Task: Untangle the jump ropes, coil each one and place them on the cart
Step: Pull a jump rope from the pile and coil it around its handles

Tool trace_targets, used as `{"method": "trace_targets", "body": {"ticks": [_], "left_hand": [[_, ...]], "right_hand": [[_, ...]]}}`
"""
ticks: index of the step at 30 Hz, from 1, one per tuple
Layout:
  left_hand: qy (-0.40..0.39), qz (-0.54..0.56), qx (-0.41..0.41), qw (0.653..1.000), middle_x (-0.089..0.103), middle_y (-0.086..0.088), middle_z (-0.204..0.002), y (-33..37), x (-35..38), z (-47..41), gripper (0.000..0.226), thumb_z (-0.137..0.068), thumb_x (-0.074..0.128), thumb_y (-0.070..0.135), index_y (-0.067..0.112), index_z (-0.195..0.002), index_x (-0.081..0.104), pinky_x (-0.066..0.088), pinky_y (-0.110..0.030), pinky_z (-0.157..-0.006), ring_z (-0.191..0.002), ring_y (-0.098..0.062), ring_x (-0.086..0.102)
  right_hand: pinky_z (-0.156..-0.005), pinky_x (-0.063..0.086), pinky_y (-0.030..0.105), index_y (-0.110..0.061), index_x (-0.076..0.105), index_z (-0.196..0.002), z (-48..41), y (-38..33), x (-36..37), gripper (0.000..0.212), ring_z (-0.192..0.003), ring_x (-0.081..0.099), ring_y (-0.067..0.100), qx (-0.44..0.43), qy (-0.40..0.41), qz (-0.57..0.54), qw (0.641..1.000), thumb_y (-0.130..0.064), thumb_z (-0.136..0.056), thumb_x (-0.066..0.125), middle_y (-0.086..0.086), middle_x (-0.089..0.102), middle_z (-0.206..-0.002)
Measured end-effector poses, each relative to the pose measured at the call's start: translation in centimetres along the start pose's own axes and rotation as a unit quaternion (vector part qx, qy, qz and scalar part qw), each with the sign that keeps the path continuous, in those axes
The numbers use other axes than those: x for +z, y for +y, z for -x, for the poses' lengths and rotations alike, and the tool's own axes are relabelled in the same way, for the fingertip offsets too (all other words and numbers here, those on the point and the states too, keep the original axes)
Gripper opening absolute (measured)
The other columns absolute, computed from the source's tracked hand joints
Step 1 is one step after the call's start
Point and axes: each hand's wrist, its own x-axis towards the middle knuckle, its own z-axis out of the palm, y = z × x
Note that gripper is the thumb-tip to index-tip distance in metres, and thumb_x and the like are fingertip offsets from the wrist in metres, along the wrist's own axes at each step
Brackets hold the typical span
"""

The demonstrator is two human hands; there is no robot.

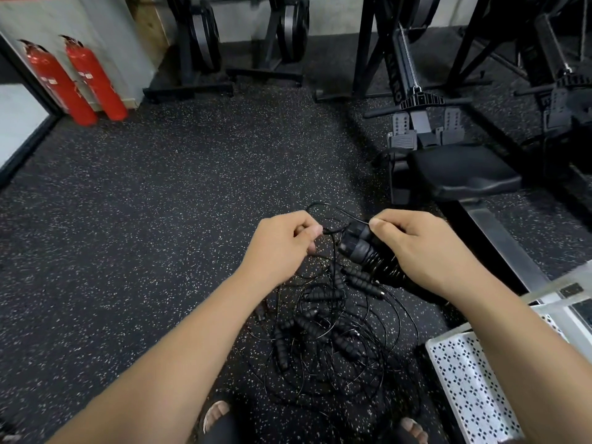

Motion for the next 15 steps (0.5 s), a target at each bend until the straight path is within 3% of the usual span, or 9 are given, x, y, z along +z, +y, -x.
{"method": "trace_targets", "body": {"ticks": [5, 11, 15], "left_hand": [[0.032, 0.093, 0.020, 0.995, 0.074, 0.009, -0.079, 0.7, -1.5, 0.2, 0.022, -0.109, 0.060, 0.027, 0.034, -0.093, 0.074, 0.052, -0.030, -0.062, -0.065, -0.007, 0.064], [0.094, 0.256, -0.008, 0.962, 0.068, 0.002, -0.078, -0.5, -4.7, -0.5, 0.015, -0.107, 0.063, 0.020, 0.021, -0.102, 0.077, 0.044, -0.022, -0.057, -0.065, -0.009, 0.055], [0.134, 0.313, -0.018, 0.940, 0.065, 0.003, -0.079, -2.6, -6.9, -1.1, 0.017, -0.109, 0.059, 0.018, 0.014, -0.103, 0.075, 0.040, -0.024, -0.058, -0.065, -0.008, 0.052]], "right_hand": [[-0.084, 0.055, 0.034, -0.031, 0.075, -0.096, -1.4, 1.6, 1.4, 0.028, -0.085, 0.070, 0.018, 0.040, -0.031, 0.026, 0.998, -0.044, -0.107, 0.053, -0.004, 0.075, -0.082], [-0.083, 0.055, 0.035, -0.015, 0.074, -0.095, -2.0, 2.7, 1.7, 0.032, -0.087, 0.069, 0.027, 0.071, -0.062, 0.053, 0.994, -0.036, -0.107, 0.053, 0.005, 0.075, -0.082], [-0.084, 0.055, 0.034, -0.012, 0.074, -0.097, -2.3, 3.1, 1.3, 0.033, -0.089, 0.069, 0.026, 0.089, -0.050, 0.078, 0.992, -0.035, -0.106, 0.052, 0.007, 0.076, -0.087]]}}
